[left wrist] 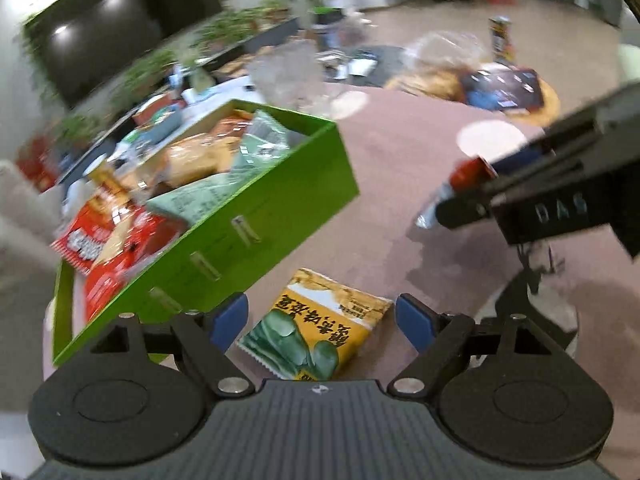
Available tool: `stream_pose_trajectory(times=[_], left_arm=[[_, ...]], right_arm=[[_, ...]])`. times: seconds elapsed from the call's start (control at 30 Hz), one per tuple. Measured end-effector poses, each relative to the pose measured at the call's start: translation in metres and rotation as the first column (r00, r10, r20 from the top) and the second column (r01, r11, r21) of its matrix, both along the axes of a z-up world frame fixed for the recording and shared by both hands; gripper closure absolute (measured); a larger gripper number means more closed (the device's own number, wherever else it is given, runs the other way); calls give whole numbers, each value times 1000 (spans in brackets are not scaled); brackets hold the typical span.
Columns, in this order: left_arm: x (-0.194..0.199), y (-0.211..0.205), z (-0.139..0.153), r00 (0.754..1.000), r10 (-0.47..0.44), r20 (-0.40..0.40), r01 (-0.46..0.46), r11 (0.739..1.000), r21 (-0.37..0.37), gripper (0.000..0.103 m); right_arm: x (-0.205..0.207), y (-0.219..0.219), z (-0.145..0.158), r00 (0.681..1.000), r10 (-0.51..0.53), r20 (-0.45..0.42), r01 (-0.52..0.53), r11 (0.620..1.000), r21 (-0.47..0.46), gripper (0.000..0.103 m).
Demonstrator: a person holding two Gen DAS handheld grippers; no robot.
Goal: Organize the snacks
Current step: 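Grasp the green pea snack bag with the left gripper while the right holds its bag, then carry both held bags over the green box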
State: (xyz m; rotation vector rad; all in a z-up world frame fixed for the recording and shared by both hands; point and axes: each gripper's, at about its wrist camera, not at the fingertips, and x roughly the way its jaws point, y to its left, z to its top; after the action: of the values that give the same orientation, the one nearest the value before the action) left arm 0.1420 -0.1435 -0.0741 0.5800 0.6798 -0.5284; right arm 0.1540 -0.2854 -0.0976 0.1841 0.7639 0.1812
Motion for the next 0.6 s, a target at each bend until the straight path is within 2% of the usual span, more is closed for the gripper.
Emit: stream_pose_trajectory(times=[0.13,0.2,0.27,0.33,0.5,0.6], left_arm=[[16,2,-7,999,-24,-36,25,1000,13,23],[23,4,-8,998,-9,-64,8,1000,-20,24],[35,9,-7,990,18,-137,-31,996,-89,36],[38,17,-8,980,63,-187,-90,986,-138,38],[27,25,-6,975,133,-175,-158,978,-134,50],[18,33,-3,963,186,-193,-217,964,-155,51]], right_arm=[[3,-1,-3,1000,-9,-9,9,1000,7,39],[4,0,-3,1000,-9,-12,9,1000,10,39],[5,0,-4,1000,-8,-14,8,1000,12,39],[5,-1,-3,1000,-9,-15,9,1000,13,39],[5,-1,-1,1000,-11,-11,11,1000,12,39],[3,1,1,1000,-5,-7,5,1000,11,39]])
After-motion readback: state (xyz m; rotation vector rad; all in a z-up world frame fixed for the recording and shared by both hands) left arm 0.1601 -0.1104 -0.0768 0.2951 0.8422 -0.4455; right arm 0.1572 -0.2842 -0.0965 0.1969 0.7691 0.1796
